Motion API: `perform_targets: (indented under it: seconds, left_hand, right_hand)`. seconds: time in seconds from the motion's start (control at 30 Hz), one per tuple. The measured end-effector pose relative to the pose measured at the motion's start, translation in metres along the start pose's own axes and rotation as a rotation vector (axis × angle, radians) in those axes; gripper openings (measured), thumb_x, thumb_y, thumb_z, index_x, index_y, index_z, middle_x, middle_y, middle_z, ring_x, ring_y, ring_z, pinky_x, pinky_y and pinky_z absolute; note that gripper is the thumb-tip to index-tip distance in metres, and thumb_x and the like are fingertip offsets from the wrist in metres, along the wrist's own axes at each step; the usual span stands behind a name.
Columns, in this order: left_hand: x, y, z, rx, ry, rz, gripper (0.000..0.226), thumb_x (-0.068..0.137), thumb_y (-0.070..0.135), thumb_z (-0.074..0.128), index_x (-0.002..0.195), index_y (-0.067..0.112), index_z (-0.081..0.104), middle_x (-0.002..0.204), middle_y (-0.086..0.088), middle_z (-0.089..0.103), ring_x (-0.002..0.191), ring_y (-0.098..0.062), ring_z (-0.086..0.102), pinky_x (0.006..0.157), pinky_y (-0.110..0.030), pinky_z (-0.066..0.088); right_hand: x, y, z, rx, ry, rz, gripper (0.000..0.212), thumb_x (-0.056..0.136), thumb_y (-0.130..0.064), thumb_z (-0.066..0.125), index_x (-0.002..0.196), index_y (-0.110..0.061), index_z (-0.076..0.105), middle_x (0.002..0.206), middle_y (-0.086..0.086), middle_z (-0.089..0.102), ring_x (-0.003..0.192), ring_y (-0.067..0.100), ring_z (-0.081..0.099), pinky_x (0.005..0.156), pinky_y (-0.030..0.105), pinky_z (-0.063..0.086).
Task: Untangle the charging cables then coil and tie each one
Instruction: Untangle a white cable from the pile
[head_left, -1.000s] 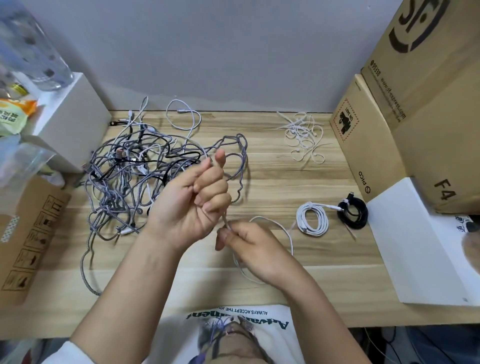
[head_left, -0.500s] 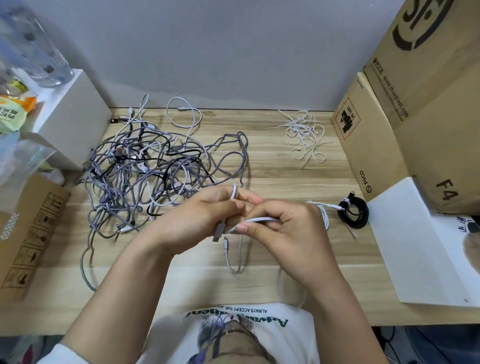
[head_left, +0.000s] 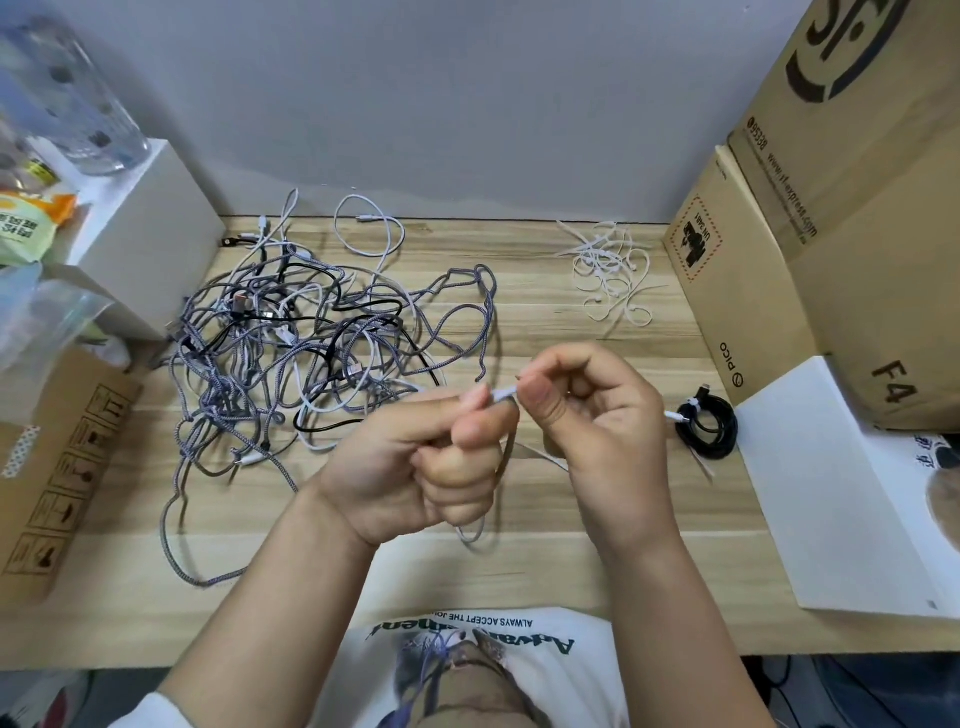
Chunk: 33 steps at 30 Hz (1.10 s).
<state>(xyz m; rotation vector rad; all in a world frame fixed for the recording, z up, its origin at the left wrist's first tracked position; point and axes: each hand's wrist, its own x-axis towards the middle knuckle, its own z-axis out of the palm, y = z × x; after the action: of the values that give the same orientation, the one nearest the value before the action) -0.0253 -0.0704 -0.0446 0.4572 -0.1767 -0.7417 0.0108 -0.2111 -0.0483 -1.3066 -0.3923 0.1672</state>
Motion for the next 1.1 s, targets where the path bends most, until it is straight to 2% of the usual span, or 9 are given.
perform_targets:
  seconds: [0.13, 0.3, 0.43, 0.57, 0.7, 0.8, 0.9, 1.0, 1.1]
  left_hand:
    - [-0.001, 0.018, 0.016, -0.165, 0.099, 0.232, 0.02, 0.1, 0.014, 0.036, 0.096, 0.001, 0.051, 0.049, 0.008, 0.018, 0.041, -0.006, 0.011, 0.045, -0.022, 0.011]
    - [0.001, 0.03, 0.013, -0.267, 0.359, 0.472, 0.016, 0.095, 0.0, 0.037, 0.105, 0.0, 0.049, 0.06, -0.004, 0.039, 0.046, -0.011, 0.025, 0.05, -0.022, 0.025]
    - [0.014, 0.014, -0.005, 0.136, 0.723, 0.648, 0.026, 0.09, -0.004, 0.036, 0.111, 0.003, 0.049, 0.059, 0.004, 0.055, 0.042, -0.002, 0.046, 0.044, -0.012, 0.041]
    - [0.013, -0.001, -0.009, 0.436, 0.723, 0.501, 0.024, 0.098, 0.0, 0.028, 0.115, 0.004, 0.046, 0.069, -0.008, 0.071, 0.054, -0.014, 0.066, 0.051, -0.019, 0.052]
    - [0.007, 0.001, -0.007, 0.595, 0.657, 0.278, 0.025, 0.099, 0.006, 0.031, 0.119, 0.011, 0.045, 0.077, -0.011, 0.072, 0.06, -0.017, 0.068, 0.051, -0.02, 0.051]
    - [0.003, 0.0, -0.007, 0.702, 0.686, 0.126, 0.028, 0.098, 0.005, 0.034, 0.122, 0.008, 0.048, 0.065, -0.002, 0.069, 0.052, -0.012, 0.063, 0.046, -0.016, 0.045]
    - [0.003, -0.002, -0.008, 0.781, 0.672, 0.021, 0.03, 0.098, 0.002, 0.034, 0.123, 0.004, 0.049, 0.048, 0.001, 0.057, 0.044, -0.012, 0.056, 0.044, -0.013, 0.04]
    - [0.004, 0.0, -0.008, 0.811, 0.649, -0.002, 0.026, 0.098, 0.008, 0.037, 0.12, 0.007, 0.052, 0.048, -0.006, 0.058, 0.037, -0.014, 0.053, 0.042, -0.018, 0.038]
    - [0.003, -0.001, -0.009, 0.883, 0.544, -0.012, 0.033, 0.096, 0.03, 0.041, 0.093, 0.008, 0.065, 0.047, -0.011, 0.053, 0.034, -0.01, 0.037, 0.038, -0.016, 0.027]
  right_hand:
    - [-0.001, 0.018, 0.004, -0.068, -0.037, 0.119, 0.022, 0.091, -0.028, 0.054, 0.076, -0.03, 0.069, 0.05, -0.015, 0.039, 0.046, -0.001, 0.032, 0.047, 0.009, 0.027]
    - [-0.017, 0.032, 0.006, -0.542, -0.239, 0.21, 0.028, 0.088, -0.039, 0.046, 0.092, -0.019, 0.065, 0.055, 0.001, 0.045, 0.054, 0.017, 0.042, 0.056, 0.037, 0.038]
    - [-0.023, 0.024, 0.006, -0.705, -0.363, 0.202, 0.039, 0.083, -0.048, 0.045, 0.084, -0.013, 0.062, 0.062, 0.01, 0.055, 0.064, 0.028, 0.051, 0.063, 0.041, 0.044]
    - [-0.023, 0.015, 0.003, -0.793, -0.329, 0.092, 0.042, 0.077, -0.06, 0.037, 0.075, -0.021, 0.052, 0.052, 0.004, 0.04, 0.054, 0.022, 0.041, 0.054, 0.039, 0.037]
    - [-0.023, 0.008, 0.001, -0.785, -0.245, 0.095, 0.037, 0.072, -0.059, 0.047, 0.085, -0.029, 0.064, 0.056, -0.008, 0.058, 0.055, 0.011, 0.054, 0.058, 0.037, 0.048]
    - [-0.022, 0.007, -0.002, -0.67, -0.193, 0.12, 0.027, 0.067, -0.052, 0.061, 0.086, -0.033, 0.066, 0.079, -0.013, 0.073, 0.074, 0.006, 0.069, 0.071, 0.039, 0.053]
    - [-0.02, 0.003, -0.007, -0.616, -0.181, 0.076, 0.012, 0.068, -0.039, 0.069, 0.073, -0.028, 0.068, 0.063, -0.008, 0.069, 0.066, 0.015, 0.066, 0.067, 0.041, 0.051]
    - [-0.019, 0.0, -0.008, -0.592, -0.191, 0.048, 0.009, 0.071, -0.036, 0.068, 0.069, -0.028, 0.069, 0.061, -0.008, 0.068, 0.064, 0.019, 0.065, 0.065, 0.042, 0.051]
    - [-0.018, 0.002, -0.007, -0.512, -0.148, 0.041, 0.007, 0.068, -0.024, 0.076, 0.067, -0.021, 0.069, 0.06, -0.01, 0.068, 0.067, 0.01, 0.067, 0.066, 0.036, 0.053]
